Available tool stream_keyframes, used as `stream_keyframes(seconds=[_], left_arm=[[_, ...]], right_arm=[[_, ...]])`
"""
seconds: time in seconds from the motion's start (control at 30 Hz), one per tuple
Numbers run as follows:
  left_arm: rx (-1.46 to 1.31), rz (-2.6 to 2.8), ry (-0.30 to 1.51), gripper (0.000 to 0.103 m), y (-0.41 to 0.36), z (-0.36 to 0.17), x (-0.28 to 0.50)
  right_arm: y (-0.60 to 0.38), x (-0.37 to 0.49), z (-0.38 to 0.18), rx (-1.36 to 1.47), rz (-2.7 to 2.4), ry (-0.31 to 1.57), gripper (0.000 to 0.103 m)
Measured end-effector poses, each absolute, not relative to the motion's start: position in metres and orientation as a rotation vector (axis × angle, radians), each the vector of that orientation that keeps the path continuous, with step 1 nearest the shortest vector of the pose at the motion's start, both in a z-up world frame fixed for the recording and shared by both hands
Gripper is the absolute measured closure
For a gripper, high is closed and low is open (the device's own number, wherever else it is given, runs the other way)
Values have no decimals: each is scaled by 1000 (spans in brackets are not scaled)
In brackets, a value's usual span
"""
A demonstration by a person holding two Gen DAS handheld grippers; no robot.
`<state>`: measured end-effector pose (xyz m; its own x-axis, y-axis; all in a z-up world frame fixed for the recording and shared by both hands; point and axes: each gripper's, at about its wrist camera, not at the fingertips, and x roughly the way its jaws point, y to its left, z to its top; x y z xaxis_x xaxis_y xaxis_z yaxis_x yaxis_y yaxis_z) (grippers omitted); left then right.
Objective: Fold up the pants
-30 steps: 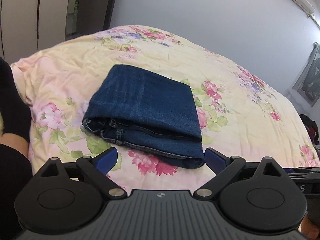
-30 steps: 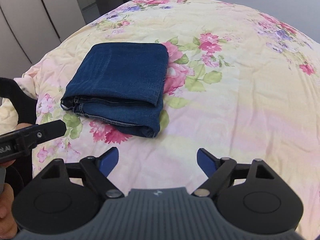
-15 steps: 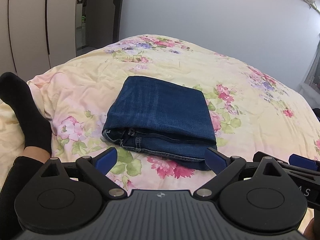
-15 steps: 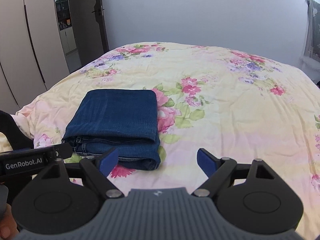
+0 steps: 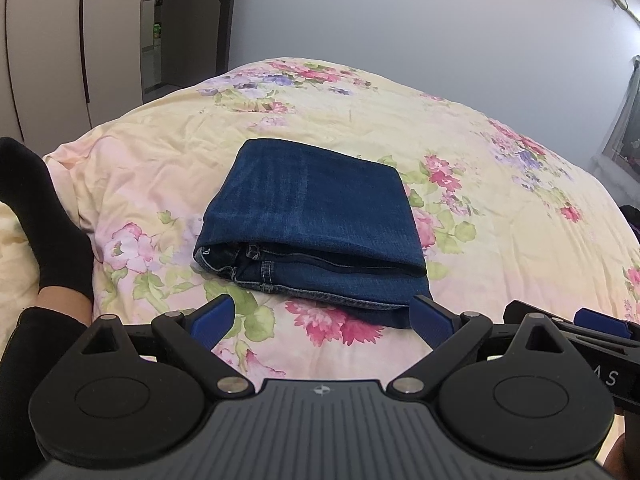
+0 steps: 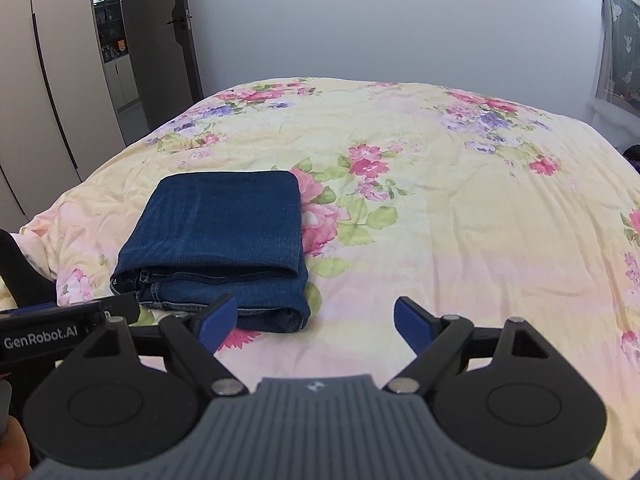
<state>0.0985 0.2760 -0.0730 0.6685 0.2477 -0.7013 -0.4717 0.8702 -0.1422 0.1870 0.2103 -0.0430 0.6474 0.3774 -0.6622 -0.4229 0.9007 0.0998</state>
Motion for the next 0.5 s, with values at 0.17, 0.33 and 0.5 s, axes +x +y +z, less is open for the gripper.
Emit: stream_keyframes(seconds=[0.17, 0.33, 0.5], left_arm=[[-327, 414, 735, 0, 277, -74, 99], [-328, 413, 736, 0, 277, -73, 99], [-330, 412, 737, 0, 277, -74, 98]], right_arm=[[210, 185, -42, -68, 459, 736, 21], [210, 185, -42, -67, 458, 736, 21], [210, 185, -43, -67, 459, 736, 21]])
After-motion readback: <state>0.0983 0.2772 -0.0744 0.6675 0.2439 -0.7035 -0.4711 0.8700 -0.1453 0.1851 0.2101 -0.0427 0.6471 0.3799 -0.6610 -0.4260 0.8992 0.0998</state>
